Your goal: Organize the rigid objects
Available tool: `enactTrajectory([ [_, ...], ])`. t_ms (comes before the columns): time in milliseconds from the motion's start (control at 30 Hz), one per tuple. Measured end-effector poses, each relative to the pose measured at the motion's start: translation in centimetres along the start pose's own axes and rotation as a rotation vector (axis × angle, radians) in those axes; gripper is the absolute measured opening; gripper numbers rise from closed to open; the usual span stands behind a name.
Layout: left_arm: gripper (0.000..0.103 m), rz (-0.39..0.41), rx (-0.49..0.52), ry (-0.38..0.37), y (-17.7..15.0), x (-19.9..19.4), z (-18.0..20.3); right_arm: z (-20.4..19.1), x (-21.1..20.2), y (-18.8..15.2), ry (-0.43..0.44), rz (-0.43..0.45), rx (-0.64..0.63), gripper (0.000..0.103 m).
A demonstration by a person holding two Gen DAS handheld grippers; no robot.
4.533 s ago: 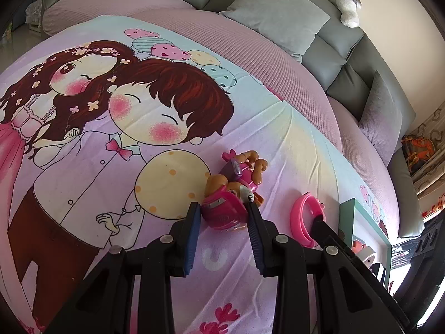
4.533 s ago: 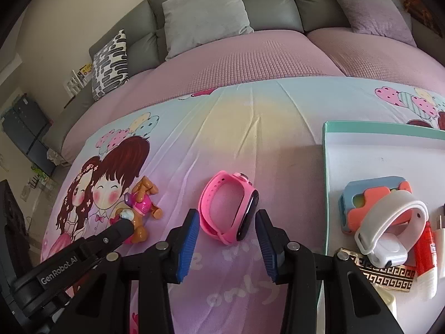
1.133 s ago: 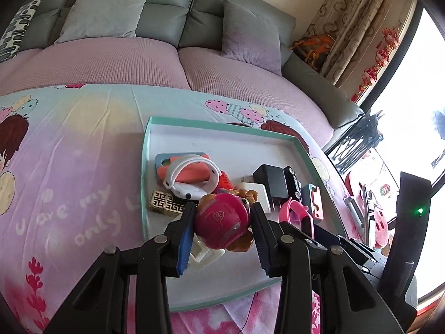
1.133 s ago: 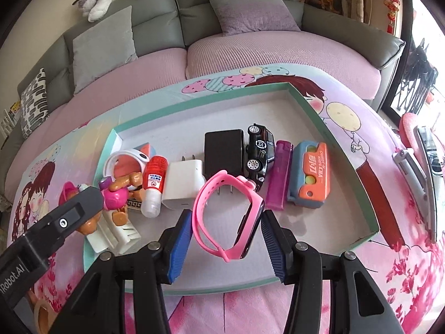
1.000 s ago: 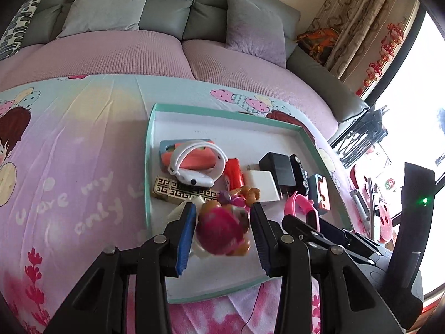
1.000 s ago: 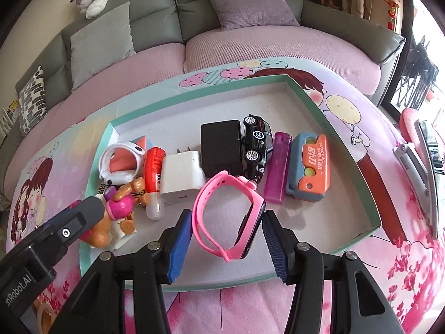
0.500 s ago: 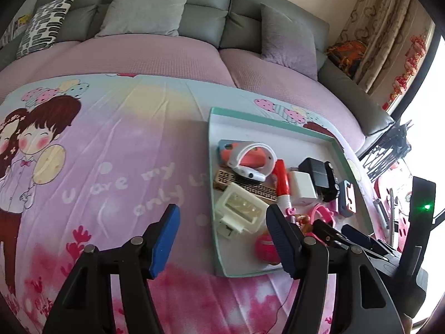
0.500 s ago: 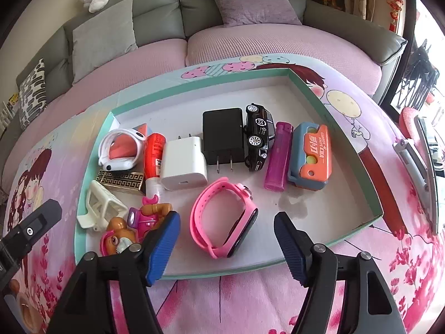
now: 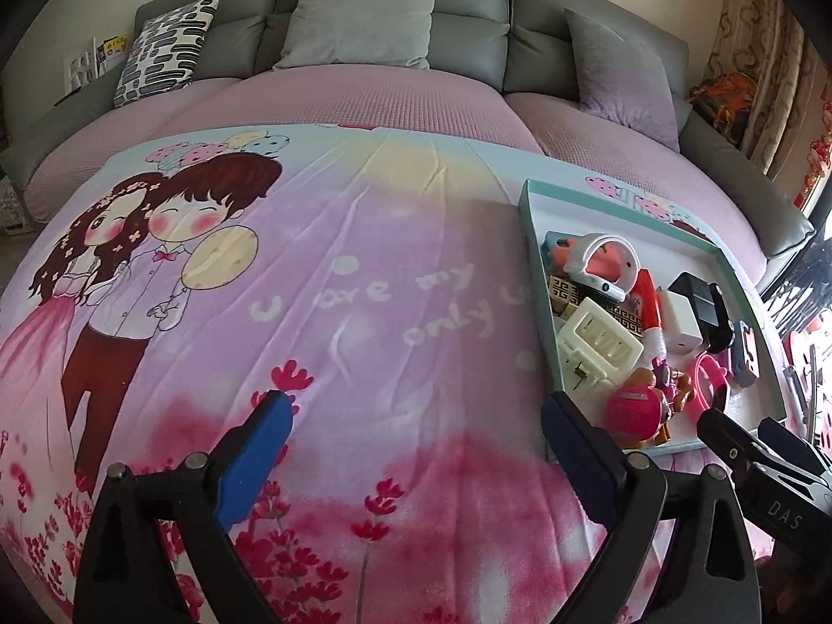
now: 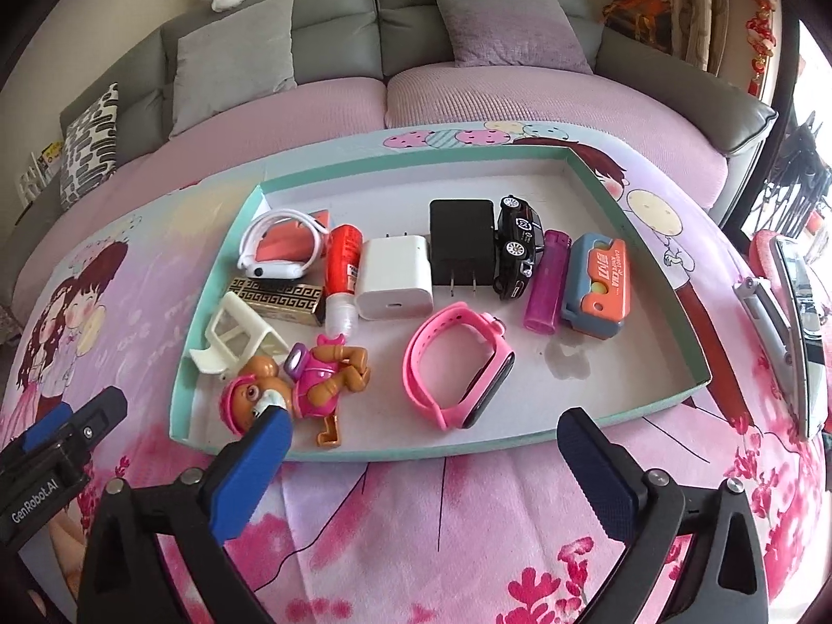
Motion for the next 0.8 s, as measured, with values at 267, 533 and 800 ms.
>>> enactTrajectory([
  [267, 0.097, -0.021, 0.04, 0.016, -1.1, -0.8, -0.1, -1.0, -0.7, -1.3, 0.019, -0.002, -0.046, 0.103],
  [533, 0.097, 0.007, 0.088, 0.107, -1.8, -1.7, 0.2, -1.2, -1.0, -1.7, 0.025, -0.005, -0.057, 0.103],
  [800, 0.097, -0.001, 0.075, 0.121, -1.8, -1.6, 0.0, -1.2, -0.8, -1.8, 0.026, -0.012, -0.058, 0.103],
])
Point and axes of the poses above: each gripper's, at about its wrist camera, not at the fingertips, and x roughly the way its jaws point, z to its right, y to its top, the point moved 1 cm from there along x, roughly the way its jaws point, and after that the axes turned 3 degrees about x, right-handed, at the moved point
